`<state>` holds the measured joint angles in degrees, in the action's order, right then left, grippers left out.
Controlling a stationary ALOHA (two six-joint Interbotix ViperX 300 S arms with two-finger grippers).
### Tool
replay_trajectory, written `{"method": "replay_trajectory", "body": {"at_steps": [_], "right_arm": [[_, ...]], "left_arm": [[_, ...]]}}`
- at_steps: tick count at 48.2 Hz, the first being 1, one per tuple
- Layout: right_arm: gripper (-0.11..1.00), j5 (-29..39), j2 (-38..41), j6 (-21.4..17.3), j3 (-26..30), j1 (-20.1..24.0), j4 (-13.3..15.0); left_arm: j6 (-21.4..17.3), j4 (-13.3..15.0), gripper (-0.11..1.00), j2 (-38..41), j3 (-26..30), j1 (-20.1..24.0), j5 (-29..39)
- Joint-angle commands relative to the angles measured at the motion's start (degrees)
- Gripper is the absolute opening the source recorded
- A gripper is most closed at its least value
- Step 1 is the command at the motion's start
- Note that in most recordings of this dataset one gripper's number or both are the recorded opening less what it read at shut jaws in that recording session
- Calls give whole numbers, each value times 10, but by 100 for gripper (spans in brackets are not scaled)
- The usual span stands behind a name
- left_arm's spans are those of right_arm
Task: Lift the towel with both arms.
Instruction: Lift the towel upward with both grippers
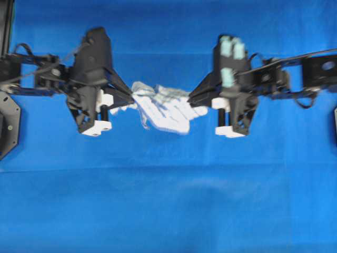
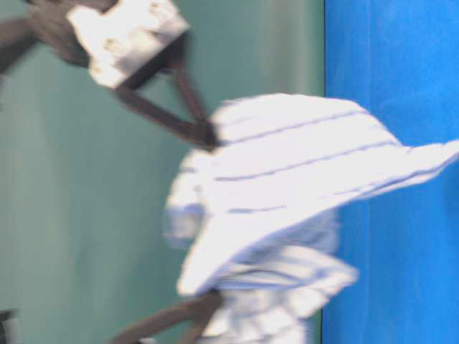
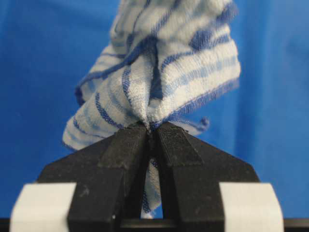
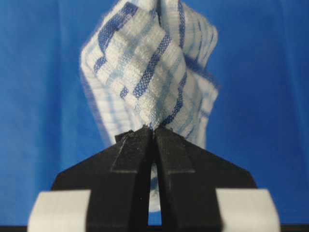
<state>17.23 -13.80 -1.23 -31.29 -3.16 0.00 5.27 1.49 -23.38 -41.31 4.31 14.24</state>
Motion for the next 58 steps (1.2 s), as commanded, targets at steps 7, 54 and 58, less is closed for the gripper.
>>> {"method": "replay_trajectory", "body": {"at_steps": [7, 54, 58], "right_arm": [[2, 46, -77, 2, 48, -3, 6], [2, 159, -118, 6, 177, -6, 40], [3, 159, -118, 3, 176, -7, 40]], "left_arm": [[-4, 1, 3, -54, 72, -2, 34], [-79, -3, 3, -26, 223, 1, 106], [-77, -2, 12, -27, 223, -2, 103]]}}
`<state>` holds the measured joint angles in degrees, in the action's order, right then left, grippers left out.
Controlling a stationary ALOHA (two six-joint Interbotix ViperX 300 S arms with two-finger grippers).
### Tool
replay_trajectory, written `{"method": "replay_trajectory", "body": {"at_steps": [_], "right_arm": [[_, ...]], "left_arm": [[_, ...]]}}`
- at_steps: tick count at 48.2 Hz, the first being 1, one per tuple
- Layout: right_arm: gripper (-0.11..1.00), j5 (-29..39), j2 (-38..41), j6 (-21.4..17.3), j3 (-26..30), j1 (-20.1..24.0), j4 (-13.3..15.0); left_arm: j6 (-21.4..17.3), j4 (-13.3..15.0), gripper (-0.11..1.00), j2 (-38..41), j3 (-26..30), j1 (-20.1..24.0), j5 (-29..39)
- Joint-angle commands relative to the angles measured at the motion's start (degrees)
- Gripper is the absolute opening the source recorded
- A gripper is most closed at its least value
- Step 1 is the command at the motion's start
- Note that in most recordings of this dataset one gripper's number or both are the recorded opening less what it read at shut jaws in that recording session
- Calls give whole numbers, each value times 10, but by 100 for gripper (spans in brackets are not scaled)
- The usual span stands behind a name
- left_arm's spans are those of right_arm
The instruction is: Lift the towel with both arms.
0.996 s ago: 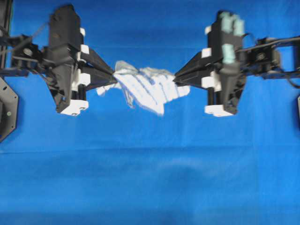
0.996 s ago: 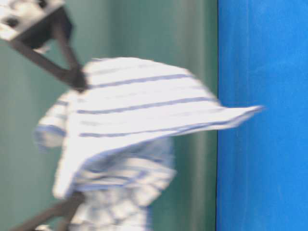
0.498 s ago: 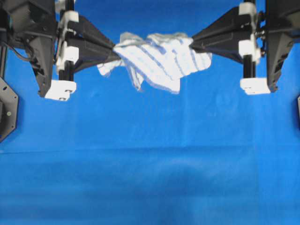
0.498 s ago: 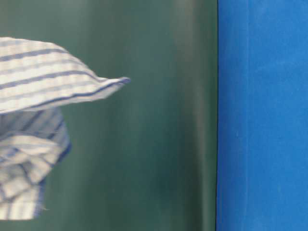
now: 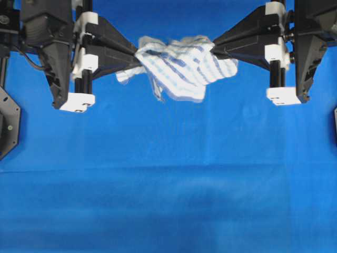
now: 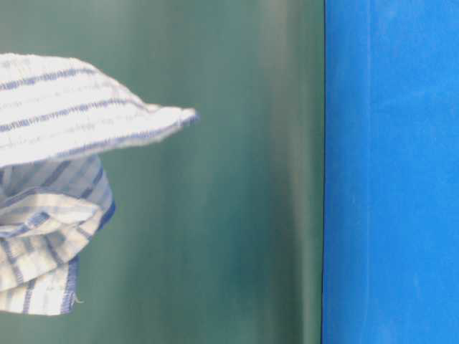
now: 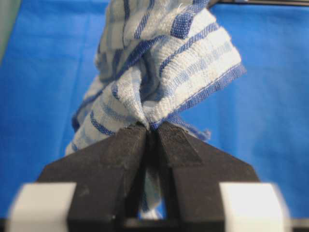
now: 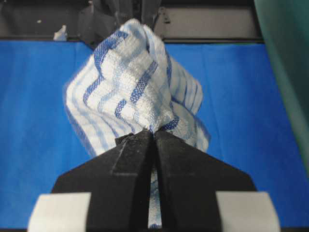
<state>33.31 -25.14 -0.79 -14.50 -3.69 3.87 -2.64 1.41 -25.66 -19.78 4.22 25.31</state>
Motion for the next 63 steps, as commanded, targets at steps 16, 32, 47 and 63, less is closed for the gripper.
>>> {"method": "replay_trajectory", "body": {"at_steps": [16, 32, 47, 63], "right_arm": [[67, -1, -4, -4, 6, -1, 1], [64, -62, 2, -36, -103, -1, -4], [64, -182, 40, -105, -229, 11, -4], [64, -224, 149, -140, -242, 68, -4]], "left_arm": [[6, -1, 92, -15, -5, -14, -10], [7, -1, 90, 18, -83, -31, -65], [7, -1, 90, 92, -173, -33, -197], [8, 0, 90, 202, -209, -49, -230]]}}
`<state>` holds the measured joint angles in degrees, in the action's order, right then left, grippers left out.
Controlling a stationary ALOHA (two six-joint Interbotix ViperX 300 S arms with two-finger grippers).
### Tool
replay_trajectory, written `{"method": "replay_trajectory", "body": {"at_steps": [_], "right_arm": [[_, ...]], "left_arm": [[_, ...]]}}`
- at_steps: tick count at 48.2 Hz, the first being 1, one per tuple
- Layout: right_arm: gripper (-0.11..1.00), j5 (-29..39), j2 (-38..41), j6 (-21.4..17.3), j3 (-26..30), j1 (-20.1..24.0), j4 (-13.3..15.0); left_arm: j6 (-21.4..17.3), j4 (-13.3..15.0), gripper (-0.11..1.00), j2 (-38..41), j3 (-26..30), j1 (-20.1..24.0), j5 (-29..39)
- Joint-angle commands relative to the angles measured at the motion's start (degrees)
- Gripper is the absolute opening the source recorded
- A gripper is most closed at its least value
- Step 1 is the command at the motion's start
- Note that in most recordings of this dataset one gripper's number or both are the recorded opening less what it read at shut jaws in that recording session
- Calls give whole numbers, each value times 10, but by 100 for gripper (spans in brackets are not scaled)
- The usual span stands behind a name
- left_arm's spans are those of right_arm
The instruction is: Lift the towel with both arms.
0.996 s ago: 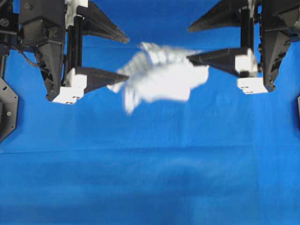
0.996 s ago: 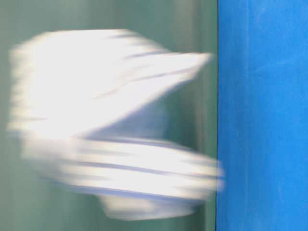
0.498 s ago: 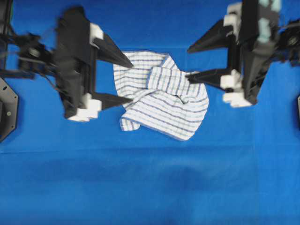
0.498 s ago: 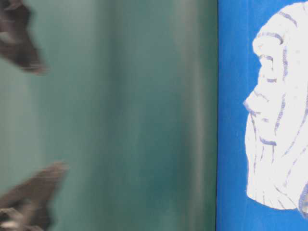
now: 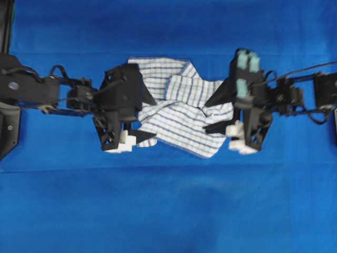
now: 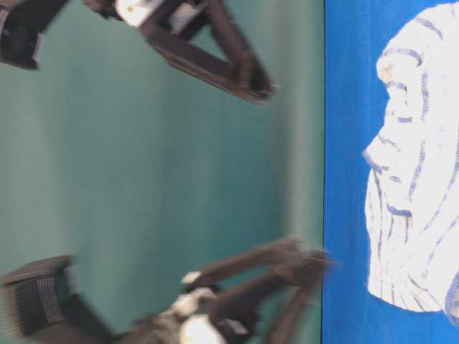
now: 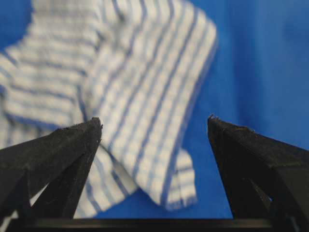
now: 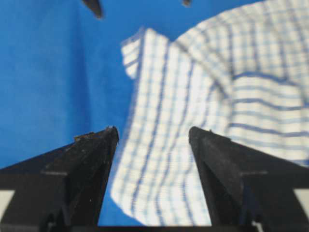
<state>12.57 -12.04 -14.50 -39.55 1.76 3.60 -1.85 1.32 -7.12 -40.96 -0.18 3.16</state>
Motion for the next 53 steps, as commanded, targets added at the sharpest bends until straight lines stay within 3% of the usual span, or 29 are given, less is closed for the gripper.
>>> {"method": "replay_trajectory", "body": {"at_steps": [1, 27, 45, 53], "right_arm": [[64, -22, 26, -4, 9, 16, -3], [64, -100, 183, -42, 17, 25, -5], [64, -101, 242, -51, 38, 26, -11], [64, -92, 249, -51, 45, 26, -12]], "left_arm": [[0, 0, 90, 25, 2, -6, -11], [0, 0, 90, 114, -25, -9, -109], [-2, 1, 88, 152, -25, -4, -111], [-2, 0, 82, 152, -24, -3, -108]]}}
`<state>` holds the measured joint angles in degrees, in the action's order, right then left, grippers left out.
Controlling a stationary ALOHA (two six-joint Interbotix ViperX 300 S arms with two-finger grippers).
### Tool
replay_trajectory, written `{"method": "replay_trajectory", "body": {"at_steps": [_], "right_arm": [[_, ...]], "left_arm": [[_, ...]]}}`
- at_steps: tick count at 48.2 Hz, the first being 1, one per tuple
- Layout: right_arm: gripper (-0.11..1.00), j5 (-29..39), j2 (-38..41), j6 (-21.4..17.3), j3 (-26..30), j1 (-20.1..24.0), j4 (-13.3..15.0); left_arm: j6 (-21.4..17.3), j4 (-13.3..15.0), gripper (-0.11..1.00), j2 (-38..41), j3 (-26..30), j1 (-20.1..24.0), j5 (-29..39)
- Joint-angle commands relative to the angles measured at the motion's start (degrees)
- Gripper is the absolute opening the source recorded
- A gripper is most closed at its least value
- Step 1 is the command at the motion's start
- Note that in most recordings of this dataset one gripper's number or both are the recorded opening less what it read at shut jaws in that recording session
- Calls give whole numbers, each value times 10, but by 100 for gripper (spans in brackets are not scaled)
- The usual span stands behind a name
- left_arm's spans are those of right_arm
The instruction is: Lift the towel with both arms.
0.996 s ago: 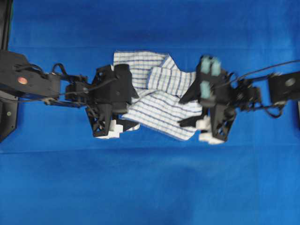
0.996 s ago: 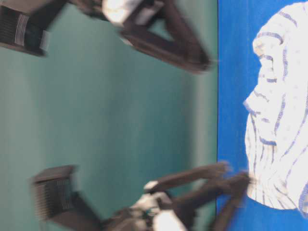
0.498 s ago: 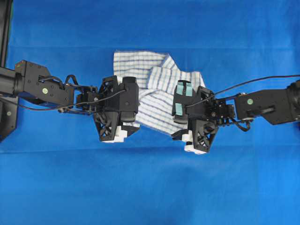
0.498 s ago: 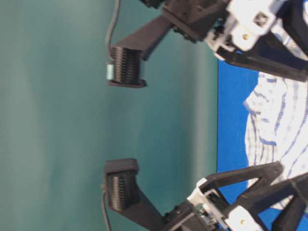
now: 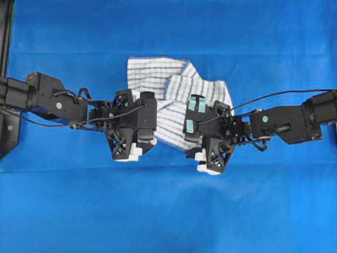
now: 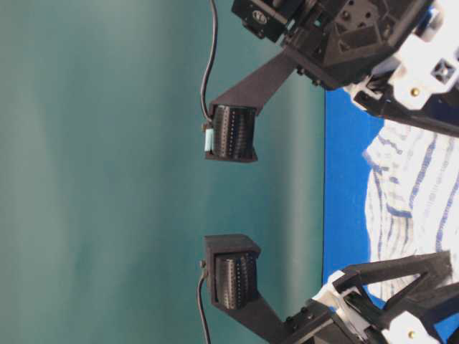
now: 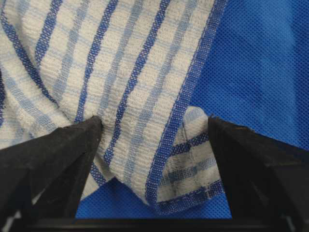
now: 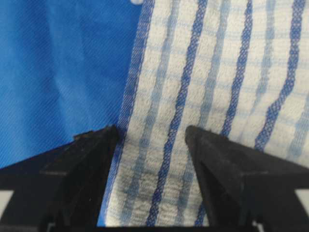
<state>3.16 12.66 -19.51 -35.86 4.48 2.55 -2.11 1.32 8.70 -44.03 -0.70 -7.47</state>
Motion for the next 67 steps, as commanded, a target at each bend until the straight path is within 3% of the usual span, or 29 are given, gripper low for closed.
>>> {"method": "replay_trajectory", "body": {"at_steps": [1, 8, 13, 16, 18, 28, 39, 52, 59, 67], "right_arm": [[64, 3, 1, -1, 8, -1, -2], [55, 3, 2, 0, 8, -2, 0], [28, 5, 1, 1, 8, -4, 0], [8, 9, -1, 1, 8, -5, 0], [2, 11, -3, 1, 8, -7, 0], [2, 38, -46, 1, 8, -15, 1], [2, 91, -166, 8, 11, -39, 6], [2, 185, -306, 11, 34, -105, 72], [2, 258, -359, 11, 86, -119, 110], [2, 319, -385, 16, 152, -119, 134]], "left_arm": [[1, 1, 79, -6, 7, 3, -2], [1, 0, 46, -7, 7, 3, 3], [-1, 0, 17, -8, 5, 3, 6], [-3, 0, 6, -9, 4, 3, 11], [-3, 1, 6, -10, 5, 3, 16], [-3, 0, 6, -50, 17, 3, 60], [-4, 0, 6, -153, 45, 18, 140], [-4, 0, 6, -272, 76, 82, 238], [-7, -2, 6, -330, 116, 105, 286], [-29, -3, 6, -374, 172, 106, 317]]}}
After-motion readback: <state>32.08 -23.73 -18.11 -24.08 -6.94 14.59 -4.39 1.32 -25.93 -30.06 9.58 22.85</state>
